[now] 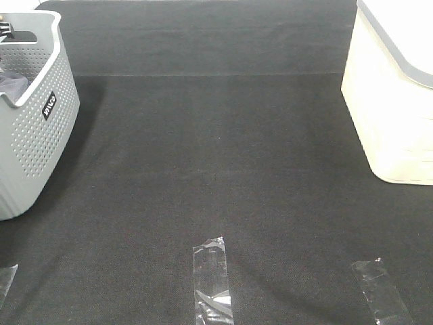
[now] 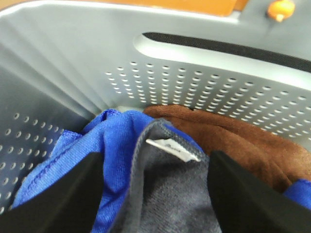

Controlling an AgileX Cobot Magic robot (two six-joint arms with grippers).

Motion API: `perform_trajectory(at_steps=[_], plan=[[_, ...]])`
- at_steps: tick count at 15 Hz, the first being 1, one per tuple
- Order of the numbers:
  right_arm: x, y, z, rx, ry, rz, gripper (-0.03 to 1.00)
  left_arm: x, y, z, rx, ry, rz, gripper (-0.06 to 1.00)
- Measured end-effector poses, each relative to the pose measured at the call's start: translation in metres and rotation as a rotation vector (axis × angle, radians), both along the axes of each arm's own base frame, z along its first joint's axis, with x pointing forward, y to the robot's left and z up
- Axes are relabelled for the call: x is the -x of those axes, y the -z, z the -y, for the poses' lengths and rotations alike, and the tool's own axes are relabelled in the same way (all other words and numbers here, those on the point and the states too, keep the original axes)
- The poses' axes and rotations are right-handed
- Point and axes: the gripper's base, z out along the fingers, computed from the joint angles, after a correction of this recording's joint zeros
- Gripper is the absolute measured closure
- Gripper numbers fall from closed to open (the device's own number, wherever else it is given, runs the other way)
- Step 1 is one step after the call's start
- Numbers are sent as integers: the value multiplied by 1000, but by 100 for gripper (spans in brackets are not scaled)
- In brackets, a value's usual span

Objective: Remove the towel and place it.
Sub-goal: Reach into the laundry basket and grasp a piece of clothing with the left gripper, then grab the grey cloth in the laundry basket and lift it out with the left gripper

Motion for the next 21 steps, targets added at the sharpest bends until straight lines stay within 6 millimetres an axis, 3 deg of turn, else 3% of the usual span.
perform_trajectory(at_steps=[6,12,19,20,21], plan=[[0,0,0,0,0,0,20,-5,21,-1,5,4,-20,43],[0,0,0,0,0,0,20,-5,22,-1,-24,43,-29,92],[0,0,0,0,0,0,20,-5,22,0,-41,67,-35,94],[0,0,0,0,0,0,20,-5,22,0,-41,67,-35,92],[0,0,0,0,0,0,20,-5,22,0,-41,67,-35,83]])
